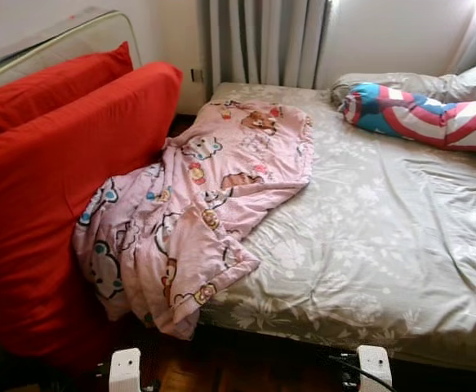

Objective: Clean up the room

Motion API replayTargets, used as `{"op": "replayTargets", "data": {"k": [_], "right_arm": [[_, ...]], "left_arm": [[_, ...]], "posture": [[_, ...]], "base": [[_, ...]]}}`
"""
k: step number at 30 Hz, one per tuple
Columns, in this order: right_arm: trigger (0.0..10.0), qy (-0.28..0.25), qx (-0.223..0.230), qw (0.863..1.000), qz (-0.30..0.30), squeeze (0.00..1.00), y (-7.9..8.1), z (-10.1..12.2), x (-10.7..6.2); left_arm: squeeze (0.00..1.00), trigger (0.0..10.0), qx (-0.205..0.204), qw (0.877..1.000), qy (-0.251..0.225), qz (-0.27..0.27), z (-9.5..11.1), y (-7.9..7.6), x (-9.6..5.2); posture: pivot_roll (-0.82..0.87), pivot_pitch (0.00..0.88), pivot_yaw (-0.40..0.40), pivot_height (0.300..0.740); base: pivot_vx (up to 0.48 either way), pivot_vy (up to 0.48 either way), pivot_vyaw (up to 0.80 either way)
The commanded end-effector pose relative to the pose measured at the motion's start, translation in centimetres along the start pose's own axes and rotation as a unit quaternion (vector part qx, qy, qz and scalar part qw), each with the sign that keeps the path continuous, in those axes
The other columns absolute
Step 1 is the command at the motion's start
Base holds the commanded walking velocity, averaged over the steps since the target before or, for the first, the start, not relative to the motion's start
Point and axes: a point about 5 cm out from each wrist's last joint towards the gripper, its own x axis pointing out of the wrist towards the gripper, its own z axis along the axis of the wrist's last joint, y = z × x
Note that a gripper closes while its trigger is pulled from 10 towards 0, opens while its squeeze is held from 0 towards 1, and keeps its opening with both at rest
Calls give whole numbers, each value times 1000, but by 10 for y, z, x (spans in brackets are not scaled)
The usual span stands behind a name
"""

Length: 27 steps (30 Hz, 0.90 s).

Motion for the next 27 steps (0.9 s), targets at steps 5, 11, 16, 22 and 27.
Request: {"op": "replayTargets", "data": {"k": [5,11,16,22,27], "right_arm": [[10000,-9,31,999,-23,0,-9,7,1],[10000,-5,0,1000,-13,0,-8,8,1],[10000,-19,-15,1000,-17,0,-16,18,2],[10000,-16,19,999,-32,0,-18,17,2],[10000,-12,6,1000,-7,0,-3,12,3]], "left_arm": [[0,10000,-6,1000,-3,-9,3,-4,1],[0,10000,51,998,6,-19,9,-3,2],[0,10000,66,997,-26,-30,32,-2,6],[0,10000,29,999,-16,-18,25,-6,5],[0,10000,25,1000,-6,-18,15,-8,4]], "posture": [[28,0,6,740],[24,0,36,740],[20,25,30,740],[29,20,15,740],[39,27,8,740]], "base": [[0,0,0],[0,0,0],[0,0,0],[0,0,0],[0,0,0]]}}
